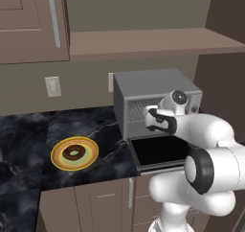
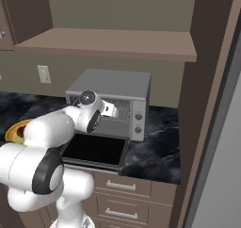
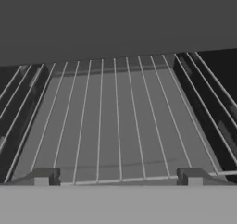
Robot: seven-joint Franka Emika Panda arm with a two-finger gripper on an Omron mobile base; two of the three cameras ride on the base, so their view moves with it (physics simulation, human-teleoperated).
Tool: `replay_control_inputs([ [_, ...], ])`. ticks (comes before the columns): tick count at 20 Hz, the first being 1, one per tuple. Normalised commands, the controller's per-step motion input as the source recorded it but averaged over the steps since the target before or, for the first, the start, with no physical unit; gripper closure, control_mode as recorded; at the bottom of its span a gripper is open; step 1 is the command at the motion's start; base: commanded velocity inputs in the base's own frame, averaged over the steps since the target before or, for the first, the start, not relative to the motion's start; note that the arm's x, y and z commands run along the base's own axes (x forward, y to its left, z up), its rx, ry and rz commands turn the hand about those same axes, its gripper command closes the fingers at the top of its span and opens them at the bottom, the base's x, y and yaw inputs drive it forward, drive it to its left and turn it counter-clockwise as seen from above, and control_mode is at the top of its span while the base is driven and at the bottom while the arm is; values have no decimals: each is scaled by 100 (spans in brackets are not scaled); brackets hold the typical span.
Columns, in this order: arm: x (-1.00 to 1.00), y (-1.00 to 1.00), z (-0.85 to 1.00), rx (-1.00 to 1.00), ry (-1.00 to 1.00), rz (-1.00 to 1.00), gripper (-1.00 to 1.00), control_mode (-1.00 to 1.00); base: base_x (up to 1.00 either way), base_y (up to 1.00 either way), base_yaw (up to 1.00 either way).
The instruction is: Pick up the bagel from the plate, place it on the toaster oven rack, close the door, and set the timer.
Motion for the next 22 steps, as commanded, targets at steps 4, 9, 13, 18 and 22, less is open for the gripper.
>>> replay_control_inputs([
  [4,34,0,-30,0,0,0,-100,-100,0,0,0],
  [9,38,0,-28,0,0,0,-100,-100,0,0,0],
  [13,35,0,-25,0,0,0,-100,-100,0,0,0],
  [18,16,0,-27,0,1,0,-100,-100,0,0,0],
  [22,-61,-11,-28,0,16,0,-100,-100,0,0,0],
])
